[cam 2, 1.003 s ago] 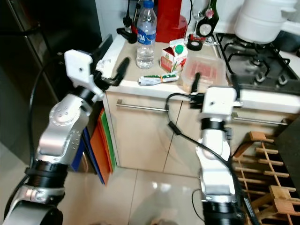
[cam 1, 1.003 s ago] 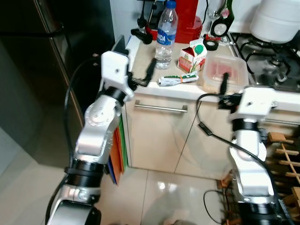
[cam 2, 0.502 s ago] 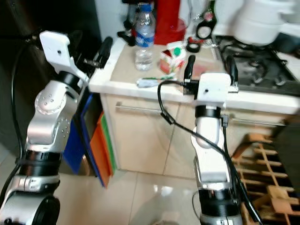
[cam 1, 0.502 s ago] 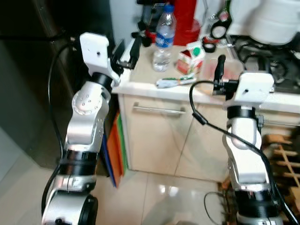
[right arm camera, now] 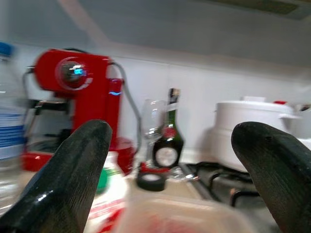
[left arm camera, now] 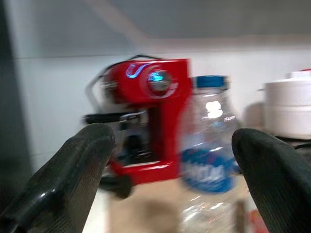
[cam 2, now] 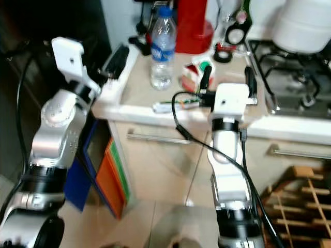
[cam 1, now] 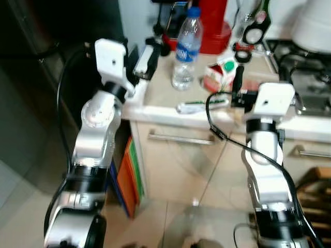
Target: Restocking fridge
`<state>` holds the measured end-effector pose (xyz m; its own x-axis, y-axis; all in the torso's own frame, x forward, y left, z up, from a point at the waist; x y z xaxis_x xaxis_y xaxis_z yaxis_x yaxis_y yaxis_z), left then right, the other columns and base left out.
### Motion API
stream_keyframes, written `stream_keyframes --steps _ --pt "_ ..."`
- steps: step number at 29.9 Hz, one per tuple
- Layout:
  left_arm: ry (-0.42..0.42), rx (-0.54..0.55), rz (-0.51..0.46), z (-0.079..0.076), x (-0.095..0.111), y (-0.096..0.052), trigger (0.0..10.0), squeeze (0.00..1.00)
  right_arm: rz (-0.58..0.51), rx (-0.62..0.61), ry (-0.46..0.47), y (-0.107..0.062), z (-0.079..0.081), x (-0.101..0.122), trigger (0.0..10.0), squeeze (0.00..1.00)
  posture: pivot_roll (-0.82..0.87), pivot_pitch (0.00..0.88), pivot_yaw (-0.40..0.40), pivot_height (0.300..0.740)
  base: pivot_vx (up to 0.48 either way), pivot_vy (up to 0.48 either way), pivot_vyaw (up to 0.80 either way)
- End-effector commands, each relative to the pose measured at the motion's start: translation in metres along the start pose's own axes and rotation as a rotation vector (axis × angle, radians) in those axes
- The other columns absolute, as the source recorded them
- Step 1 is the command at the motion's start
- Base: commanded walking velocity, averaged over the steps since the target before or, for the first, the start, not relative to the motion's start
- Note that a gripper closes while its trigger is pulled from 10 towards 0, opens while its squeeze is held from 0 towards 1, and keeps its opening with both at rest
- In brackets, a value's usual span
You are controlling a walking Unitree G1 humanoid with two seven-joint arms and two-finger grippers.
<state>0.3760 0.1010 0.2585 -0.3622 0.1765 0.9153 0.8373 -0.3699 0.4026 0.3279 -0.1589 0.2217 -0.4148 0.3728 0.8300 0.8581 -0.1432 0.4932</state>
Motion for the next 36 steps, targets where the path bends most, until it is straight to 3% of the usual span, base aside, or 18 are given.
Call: stream_keyframes --steps 1,12,15,19,23,25,29,30,36 --pt "0.014 -0.043 -0.034 -0.009 0.010 0.004 10.0 0.00 -0.020 -0.029 -0.008 0.003 -0.007 0.004 10.0 0.00 -0.11 0.000 0.014 0.727 0.472 0.000 0.00" --pt "0.031 0.028 -0.022 0.012 0.025 0.018 10.0 0.00 -0.055 -0.024 0.011 0.010 -0.007 0.014 10.0 0.00 -0.11 0.000 0.015 0.727 0.072 0.000 0.00" --pt "-0.001 0.036 -0.003 0.022 0.033 0.029 10.0 0.00 0.028 0.094 0.039 -0.009 0.018 -0.007 10.0 0.00 -0.11 0.000 0.017 0.727 0.000 0.000 0.00" --pt "-0.051 0.037 0.087 0.032 0.023 0.038 10.0 0.00 0.076 0.095 0.058 -0.018 0.022 -0.015 10.0 0.00 -0.13 0.000 0.035 0.727 0.000 0.000 0.00" --pt "-0.070 0.023 0.122 0.032 0.019 0.043 10.0 0.00 0.082 0.089 0.056 -0.019 0.020 -0.017 10.0 0.00 -0.13 0.000 0.037 0.727 0.000 0.000 0.00" --pt "-0.103 -0.053 0.173 0.021 0.017 0.058 10.0 0.00 0.082 0.089 0.048 -0.018 0.018 -0.018 10.0 0.00 -0.14 0.000 0.034 0.727 0.000 0.000 0.00" --pt "-0.129 -0.090 0.187 0.013 0.019 0.069 10.0 0.00 0.076 0.086 0.040 -0.016 0.016 -0.018 10.0 0.00 -0.15 0.000 0.038 0.727 0.000 0.000 0.00" --pt "-0.099 -0.113 0.178 0.009 0.021 0.073 10.0 0.00 0.073 0.080 0.033 -0.014 0.014 -0.017 10.0 0.00 -0.16 0.000 0.045 0.727 0.000 0.000 0.00" --pt "-0.075 -0.119 0.134 0.006 0.024 0.073 10.0 0.00 0.083 0.064 0.026 -0.012 0.011 -0.018 10.0 0.00 -0.16 0.000 0.049 0.727 0.000 0.000 -0.53"
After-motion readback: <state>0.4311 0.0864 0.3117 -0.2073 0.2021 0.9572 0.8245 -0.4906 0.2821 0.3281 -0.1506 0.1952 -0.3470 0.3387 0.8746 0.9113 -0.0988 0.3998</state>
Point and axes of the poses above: a point about 5 cm out from each wrist's last joint towards the gripper, its own y axis pointing out of the wrist towards the gripper, its own x axis along the axis of the wrist's last joint, z = x × y, the point moved 4 cm from there along y, pointing out of the wrist towards the gripper, and after that the axes turned 8 degrees about -y, right-handed, at the moved point
